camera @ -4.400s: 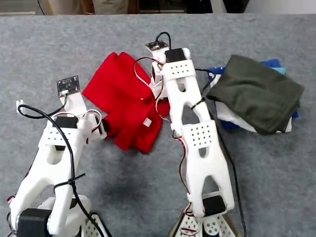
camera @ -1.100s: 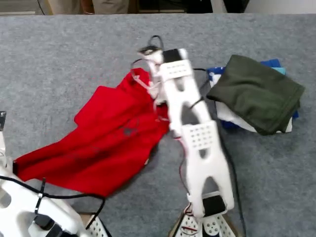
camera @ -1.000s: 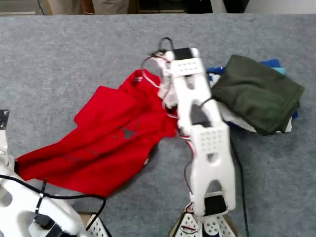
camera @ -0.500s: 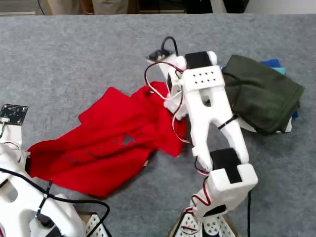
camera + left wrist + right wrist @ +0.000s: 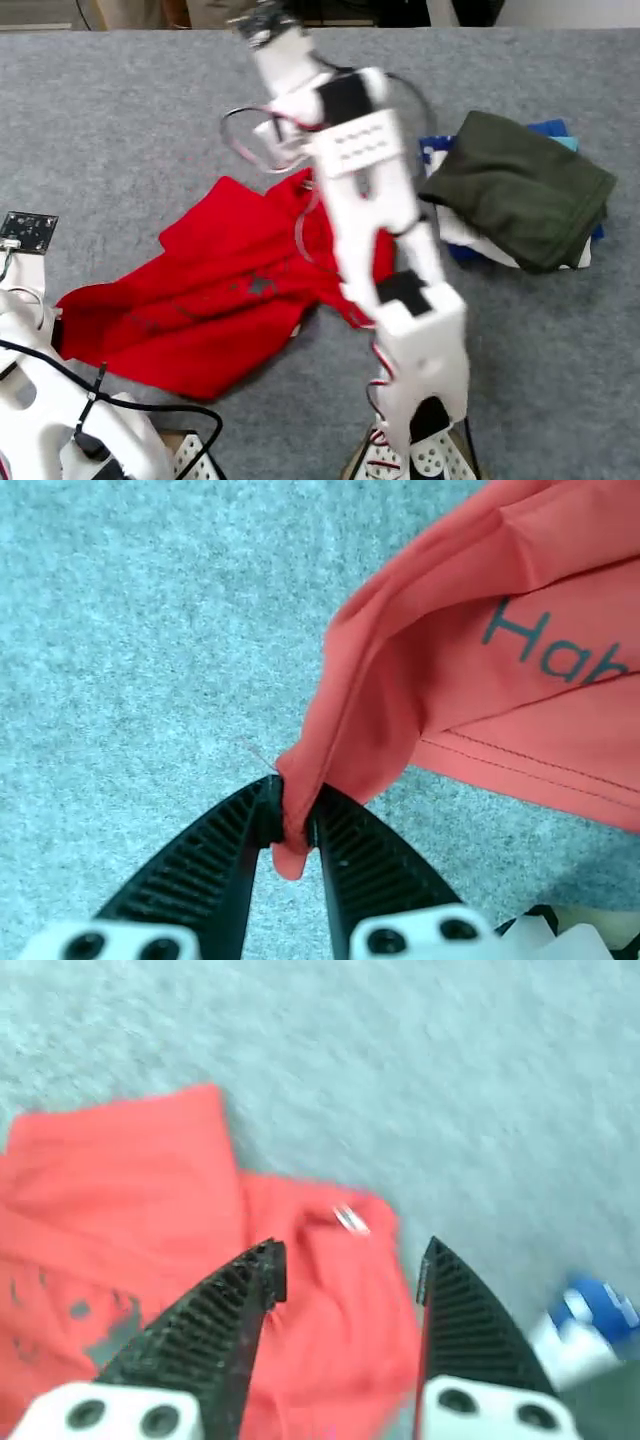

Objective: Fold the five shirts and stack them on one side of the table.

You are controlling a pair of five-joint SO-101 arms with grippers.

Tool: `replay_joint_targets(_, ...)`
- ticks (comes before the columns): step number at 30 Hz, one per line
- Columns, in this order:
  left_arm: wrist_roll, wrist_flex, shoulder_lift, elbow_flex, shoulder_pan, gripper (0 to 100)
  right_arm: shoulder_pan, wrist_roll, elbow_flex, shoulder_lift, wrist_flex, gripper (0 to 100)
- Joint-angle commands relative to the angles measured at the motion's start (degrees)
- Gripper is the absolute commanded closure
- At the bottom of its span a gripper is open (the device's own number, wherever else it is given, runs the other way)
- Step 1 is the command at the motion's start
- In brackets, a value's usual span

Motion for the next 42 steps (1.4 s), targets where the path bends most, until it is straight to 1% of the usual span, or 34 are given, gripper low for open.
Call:
replay_joint_targets(1,-0.1,-0.4,-0.9,-0.2,0.4,98,-5.2,-0.7,-7.9,10.5,-4.6,77.7)
replay_joint_targets(6,0.0,-0.4,-0.9,1.2,0.4,98,-9.5,-0.7,-19.6,26.4,-8.3,77.6)
replay_joint_targets(9,0.0,-0.4,-1.0,1.9,0.4,98,-9.9,-0.8,-26.4,33.4,-8.1,77.5)
replay_joint_targets(12,0.0,-0.2,-1.0,1.9,0.4,98,-9.5,-0.8,-30.0,37.9,-8.4,77.5)
replay_joint_targets(19,0.0,-0.3,-1.0,1.9,0.4,98,-8.8,-0.8,-30.3,40.7,-11.7,77.5)
replay_joint_targets(24,0.0,-0.4,-1.0,1.9,0.4,98,-8.2,-0.4,-25.5,41.1,-15.6,77.6)
replay_joint_targets(30,0.0,-0.4,-1.0,1.9,0.4,98,-8.2,-0.3,-23.3,40.8,-15.3,77.8)
replay_joint_targets(34,0.0,-0.4,-1.0,1.9,0.4,98,-8.4,-0.4,-23.4,40.8,-11.7,78.0)
replay_joint_targets(36,0.0,-0.4,-1.0,1.9,0.4,98,-8.4,-0.3,-23.4,40.8,-10.6,81.8)
replay_joint_targets(40,0.0,-0.4,-1.0,1.9,0.4,98,-8.4,-0.3,-23.4,40.8,-10.5,98.2)
replay_joint_targets(41,0.0,-0.4,-1.0,1.9,0.4,98,-8.4,-0.3,-23.4,40.8,-10.5,99.8)
replay_joint_targets(42,0.0,-0.4,-1.0,1.9,0.4,98,-8.4,-0.3,-23.4,40.8,-10.5,98.7)
